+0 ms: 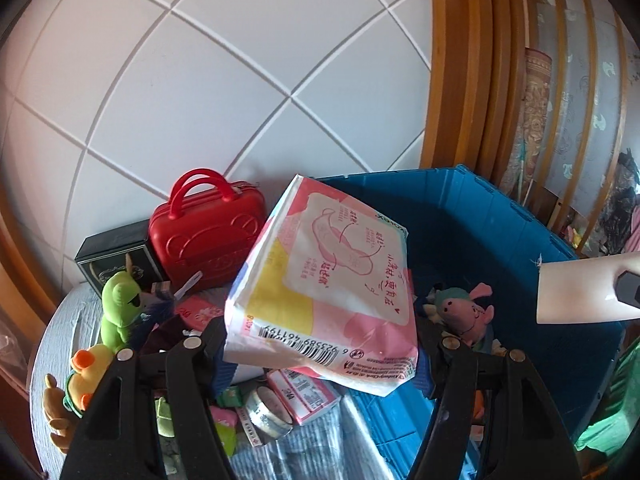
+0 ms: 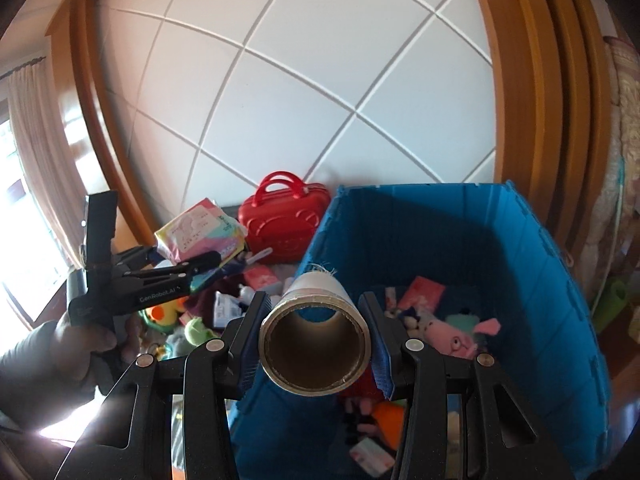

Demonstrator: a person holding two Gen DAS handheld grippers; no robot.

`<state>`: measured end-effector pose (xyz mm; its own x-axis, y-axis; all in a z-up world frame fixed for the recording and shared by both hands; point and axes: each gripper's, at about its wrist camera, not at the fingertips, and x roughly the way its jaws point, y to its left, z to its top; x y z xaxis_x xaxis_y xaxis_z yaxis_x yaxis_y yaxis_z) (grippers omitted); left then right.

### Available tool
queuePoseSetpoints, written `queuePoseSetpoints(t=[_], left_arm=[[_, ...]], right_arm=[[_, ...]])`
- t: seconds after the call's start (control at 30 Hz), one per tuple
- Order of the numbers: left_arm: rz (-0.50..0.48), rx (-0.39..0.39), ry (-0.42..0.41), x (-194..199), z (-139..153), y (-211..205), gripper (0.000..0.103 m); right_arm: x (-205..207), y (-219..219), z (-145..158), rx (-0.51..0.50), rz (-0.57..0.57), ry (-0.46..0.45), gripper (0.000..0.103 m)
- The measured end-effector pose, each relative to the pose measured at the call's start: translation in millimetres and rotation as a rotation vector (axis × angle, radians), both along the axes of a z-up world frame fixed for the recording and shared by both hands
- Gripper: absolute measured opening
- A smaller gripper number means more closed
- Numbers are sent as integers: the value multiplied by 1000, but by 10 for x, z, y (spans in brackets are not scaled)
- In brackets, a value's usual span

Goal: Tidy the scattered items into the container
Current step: 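Lift and carry the pad pack and paper roll over the blue crate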

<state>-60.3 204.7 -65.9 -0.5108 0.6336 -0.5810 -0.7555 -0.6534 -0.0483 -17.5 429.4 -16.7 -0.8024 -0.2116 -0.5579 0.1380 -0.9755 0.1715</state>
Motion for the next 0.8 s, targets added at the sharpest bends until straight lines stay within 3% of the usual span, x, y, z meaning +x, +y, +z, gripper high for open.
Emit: queuePoseSetpoints(t=[0.37, 0.8], left_arm=[[-146, -18, 19, 332, 108, 739, 67], [-218, -24, 6, 462, 107, 1090, 67]], right_arm=[[143, 600, -117, -12, -130, -18, 45], [187, 864, -135, -4, -204, -42, 45]])
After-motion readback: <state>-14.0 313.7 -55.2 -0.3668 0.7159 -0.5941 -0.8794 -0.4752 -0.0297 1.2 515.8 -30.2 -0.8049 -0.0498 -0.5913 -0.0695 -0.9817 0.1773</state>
